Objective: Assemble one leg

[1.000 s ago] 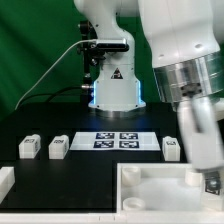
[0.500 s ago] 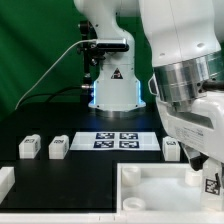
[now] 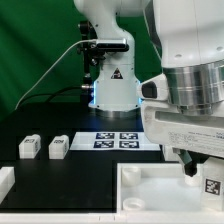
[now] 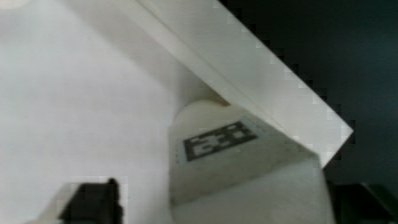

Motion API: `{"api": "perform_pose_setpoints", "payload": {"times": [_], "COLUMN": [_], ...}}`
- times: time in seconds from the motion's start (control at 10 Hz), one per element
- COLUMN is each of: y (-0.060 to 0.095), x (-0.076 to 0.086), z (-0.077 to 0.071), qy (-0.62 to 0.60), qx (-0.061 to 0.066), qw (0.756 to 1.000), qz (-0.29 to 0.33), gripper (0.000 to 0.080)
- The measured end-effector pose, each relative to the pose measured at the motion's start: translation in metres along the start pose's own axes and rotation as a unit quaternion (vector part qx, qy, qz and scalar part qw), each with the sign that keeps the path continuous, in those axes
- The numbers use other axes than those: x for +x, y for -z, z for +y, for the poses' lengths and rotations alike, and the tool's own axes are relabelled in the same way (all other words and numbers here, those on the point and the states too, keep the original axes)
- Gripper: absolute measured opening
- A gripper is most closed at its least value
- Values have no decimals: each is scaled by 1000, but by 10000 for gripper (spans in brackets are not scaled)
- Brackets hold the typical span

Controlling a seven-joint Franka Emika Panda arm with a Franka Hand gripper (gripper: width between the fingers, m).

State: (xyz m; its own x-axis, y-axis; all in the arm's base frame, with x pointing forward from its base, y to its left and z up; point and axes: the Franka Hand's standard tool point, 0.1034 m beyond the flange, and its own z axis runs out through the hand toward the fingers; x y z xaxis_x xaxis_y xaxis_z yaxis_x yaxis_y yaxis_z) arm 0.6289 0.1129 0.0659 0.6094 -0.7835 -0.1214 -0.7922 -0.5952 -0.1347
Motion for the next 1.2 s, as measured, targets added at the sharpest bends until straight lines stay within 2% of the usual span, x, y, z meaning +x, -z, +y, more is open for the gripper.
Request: {"api": "perform_pose_setpoints", "payload": {"times": [0.1,0.2,0.3,0.5,0.8,0.9,1.1,1.2], "y": [0,0,0,3,2,1,1,1], "x": [-1,-1,-1,1,3,2,2,2], "z": [0,-1,-1,-3,-4,-3,-3,-3], "qy": [-49,-96,-147,-306,-532,-551,-526,-516], "qx": [1,1,4,9,16,19,20,20], "qw": [999,995,989,952,847,834,850,856], "qz": [-1,-1,-3,-5,1,1,4,4], "gripper": [369,291,291,291,291,291,291,371]}}
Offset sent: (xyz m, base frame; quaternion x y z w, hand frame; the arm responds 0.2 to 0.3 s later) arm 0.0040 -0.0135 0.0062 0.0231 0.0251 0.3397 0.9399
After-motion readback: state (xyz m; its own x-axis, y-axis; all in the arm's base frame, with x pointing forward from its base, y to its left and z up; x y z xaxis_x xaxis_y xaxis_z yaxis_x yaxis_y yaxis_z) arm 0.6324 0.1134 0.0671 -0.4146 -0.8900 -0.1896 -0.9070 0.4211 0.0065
